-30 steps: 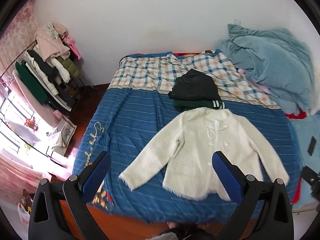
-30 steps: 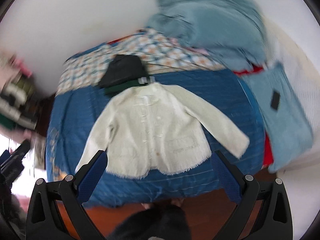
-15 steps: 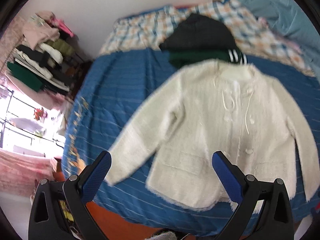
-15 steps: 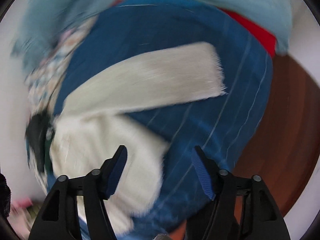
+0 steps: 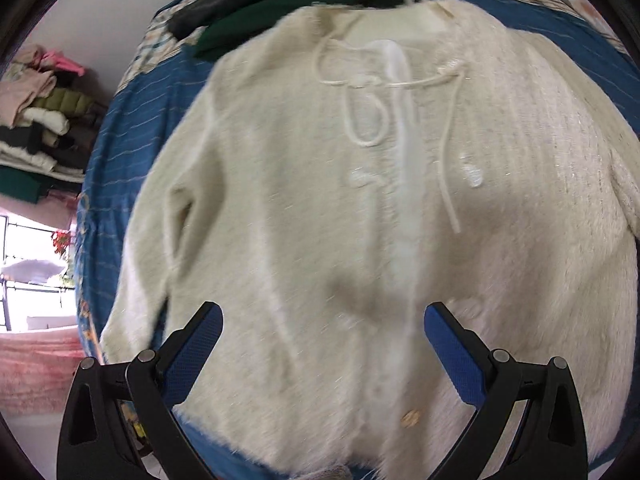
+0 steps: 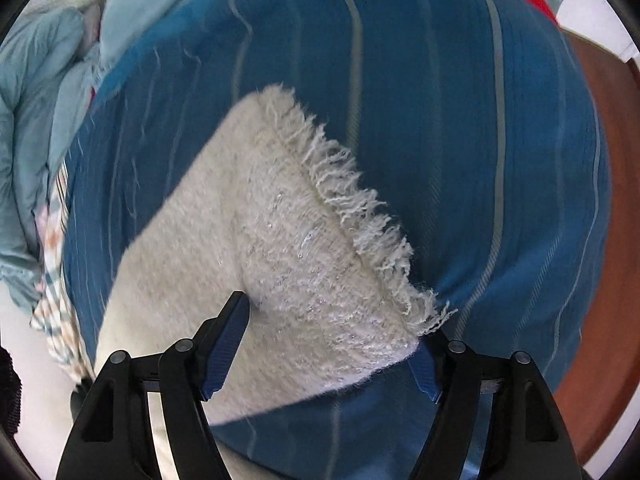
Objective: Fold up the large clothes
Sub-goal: 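Grasp the cream jacket's sleeve cuff with the right tool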
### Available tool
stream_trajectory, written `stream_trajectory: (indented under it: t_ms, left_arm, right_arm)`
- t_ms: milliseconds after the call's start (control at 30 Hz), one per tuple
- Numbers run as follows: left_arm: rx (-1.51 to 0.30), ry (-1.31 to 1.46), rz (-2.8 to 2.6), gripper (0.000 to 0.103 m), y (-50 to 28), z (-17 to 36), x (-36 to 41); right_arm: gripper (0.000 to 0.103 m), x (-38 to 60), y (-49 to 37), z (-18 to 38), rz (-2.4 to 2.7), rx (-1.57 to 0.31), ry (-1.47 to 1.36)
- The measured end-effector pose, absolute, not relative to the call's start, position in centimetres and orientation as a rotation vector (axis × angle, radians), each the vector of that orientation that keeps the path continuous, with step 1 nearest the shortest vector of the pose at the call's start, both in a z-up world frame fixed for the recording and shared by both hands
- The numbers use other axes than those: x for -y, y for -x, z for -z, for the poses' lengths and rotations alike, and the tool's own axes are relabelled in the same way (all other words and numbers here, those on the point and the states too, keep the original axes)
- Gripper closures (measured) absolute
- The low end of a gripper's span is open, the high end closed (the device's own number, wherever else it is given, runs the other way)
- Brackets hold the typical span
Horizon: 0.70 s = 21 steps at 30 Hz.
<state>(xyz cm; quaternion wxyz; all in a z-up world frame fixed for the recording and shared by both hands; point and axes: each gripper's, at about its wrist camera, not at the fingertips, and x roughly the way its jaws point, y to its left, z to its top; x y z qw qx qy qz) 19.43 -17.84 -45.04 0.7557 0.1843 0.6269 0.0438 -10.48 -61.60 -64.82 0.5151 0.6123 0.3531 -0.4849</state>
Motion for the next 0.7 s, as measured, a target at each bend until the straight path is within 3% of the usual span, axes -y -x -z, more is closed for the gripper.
stream_trajectory:
  t_ms: [133,200,400,700]
  left_arm:
    - [-1.356,-0.397,-0.068,0.0,-20.1,45.8,18.6]
    - [-1.342,-0.391,-0.062,0.0,-20.4,45.7,18.3]
    - [-1.319,-0.332,-0.092,0.0,-20.9,45.2,14.7]
    - [-1.351,-0.202,-0.236,0.0,-20.7,44.5,4.8]
  right_arm:
    - [0.077,61.8,9.2,63.4,1.234,-0.833,-1.382]
    - [0.082,62.0,8.4,62.2,1.238,-0.823,-1.351]
    - [0.087,62.2,4.2,55.3,1.136,-0.783,-1.165]
    - [0.088,57.5,-15.1,44.2,0.738,-0.76,-0.868]
